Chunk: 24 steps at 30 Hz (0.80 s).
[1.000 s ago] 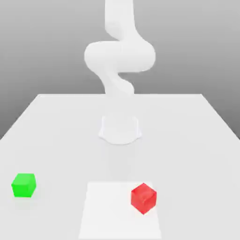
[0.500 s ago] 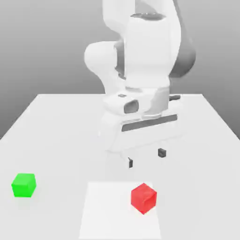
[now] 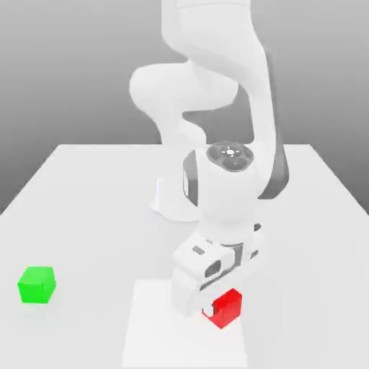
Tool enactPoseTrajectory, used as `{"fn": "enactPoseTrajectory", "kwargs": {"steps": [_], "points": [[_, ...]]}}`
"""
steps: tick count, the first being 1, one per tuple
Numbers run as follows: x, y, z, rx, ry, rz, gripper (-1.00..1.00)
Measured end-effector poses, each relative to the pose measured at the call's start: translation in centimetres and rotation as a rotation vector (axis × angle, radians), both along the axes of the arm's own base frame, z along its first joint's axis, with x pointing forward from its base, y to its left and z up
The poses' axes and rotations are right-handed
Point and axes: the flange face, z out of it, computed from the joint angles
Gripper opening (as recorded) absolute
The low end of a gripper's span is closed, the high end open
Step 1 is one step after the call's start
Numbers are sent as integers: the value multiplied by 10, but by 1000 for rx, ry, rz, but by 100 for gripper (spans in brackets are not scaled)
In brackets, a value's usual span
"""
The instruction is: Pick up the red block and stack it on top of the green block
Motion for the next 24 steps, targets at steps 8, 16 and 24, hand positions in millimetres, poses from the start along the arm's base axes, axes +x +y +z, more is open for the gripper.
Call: {"fn": "enactPoseTrajectory", "kwargs": {"steps": [8,16,24], "points": [[4,-20,64,-1,0,-48,-100],[5,-188,83,-4,1,-415,-100],[-64,-347,101,0,0,-783,-100]]}}
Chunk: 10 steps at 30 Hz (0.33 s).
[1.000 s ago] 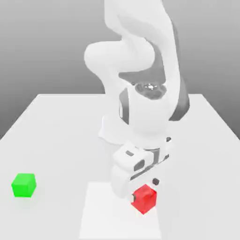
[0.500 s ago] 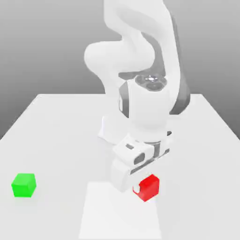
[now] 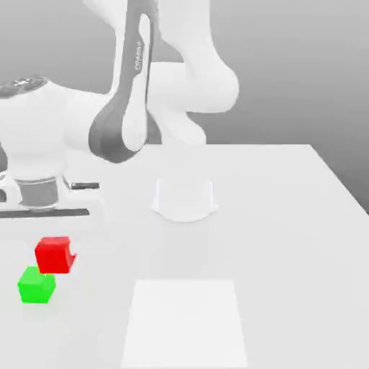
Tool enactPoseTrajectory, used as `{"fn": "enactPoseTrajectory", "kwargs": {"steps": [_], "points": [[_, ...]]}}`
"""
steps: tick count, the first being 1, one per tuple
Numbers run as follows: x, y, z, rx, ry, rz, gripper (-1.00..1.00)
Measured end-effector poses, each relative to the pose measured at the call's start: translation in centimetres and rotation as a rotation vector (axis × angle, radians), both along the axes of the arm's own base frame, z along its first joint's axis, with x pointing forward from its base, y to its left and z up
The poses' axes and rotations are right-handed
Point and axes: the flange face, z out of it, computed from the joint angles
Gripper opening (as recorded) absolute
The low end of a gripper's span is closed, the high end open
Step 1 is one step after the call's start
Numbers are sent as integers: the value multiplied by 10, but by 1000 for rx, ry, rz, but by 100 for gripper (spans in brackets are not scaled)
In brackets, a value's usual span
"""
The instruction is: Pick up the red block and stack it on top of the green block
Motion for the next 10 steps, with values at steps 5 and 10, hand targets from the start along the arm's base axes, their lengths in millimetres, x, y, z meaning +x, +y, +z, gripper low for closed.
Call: {"fn": "enactPoseTrajectory", "kwargs": {"steps": [5,10], "points": [[-2,-9,-41,1,-3,-13,-100],[-3,-8,-60,1,-1,-14,100]]}}
